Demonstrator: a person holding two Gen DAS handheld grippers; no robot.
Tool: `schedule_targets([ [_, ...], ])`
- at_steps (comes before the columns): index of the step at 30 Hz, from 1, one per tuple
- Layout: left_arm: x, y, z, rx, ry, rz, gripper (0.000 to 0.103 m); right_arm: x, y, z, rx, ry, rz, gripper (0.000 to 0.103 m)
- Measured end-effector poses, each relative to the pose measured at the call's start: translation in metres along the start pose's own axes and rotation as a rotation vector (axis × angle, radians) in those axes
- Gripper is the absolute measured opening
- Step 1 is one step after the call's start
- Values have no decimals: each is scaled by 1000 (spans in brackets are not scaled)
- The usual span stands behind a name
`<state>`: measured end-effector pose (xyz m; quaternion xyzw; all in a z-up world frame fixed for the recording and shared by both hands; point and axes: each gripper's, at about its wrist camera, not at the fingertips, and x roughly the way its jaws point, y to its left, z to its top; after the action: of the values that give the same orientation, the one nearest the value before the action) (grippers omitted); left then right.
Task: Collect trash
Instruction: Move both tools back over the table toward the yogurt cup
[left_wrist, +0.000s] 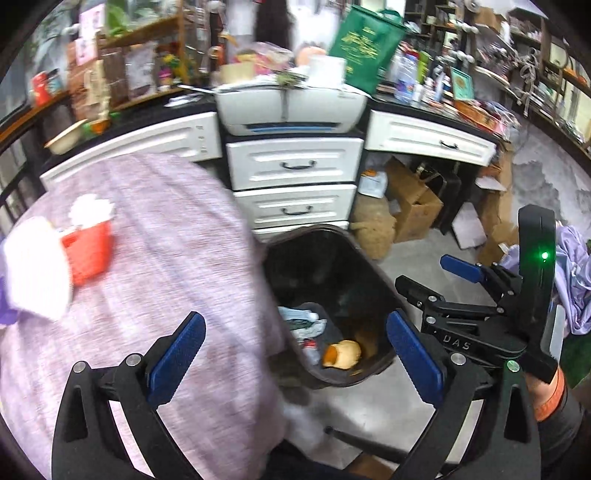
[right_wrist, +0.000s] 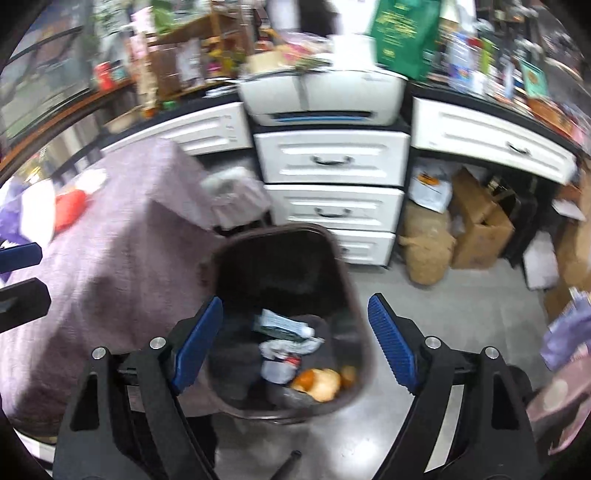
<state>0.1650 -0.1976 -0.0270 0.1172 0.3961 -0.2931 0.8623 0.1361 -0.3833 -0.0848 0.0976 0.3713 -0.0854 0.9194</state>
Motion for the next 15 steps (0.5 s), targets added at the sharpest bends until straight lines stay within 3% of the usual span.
schedule_targets([
  [8,-49,71,-25,-133,-72,123,97,-2,84,20,-138,-5,168,81],
  [15,-81,141,-56,-203,-71,290,97,-11,142,33,-219,1,280,81],
])
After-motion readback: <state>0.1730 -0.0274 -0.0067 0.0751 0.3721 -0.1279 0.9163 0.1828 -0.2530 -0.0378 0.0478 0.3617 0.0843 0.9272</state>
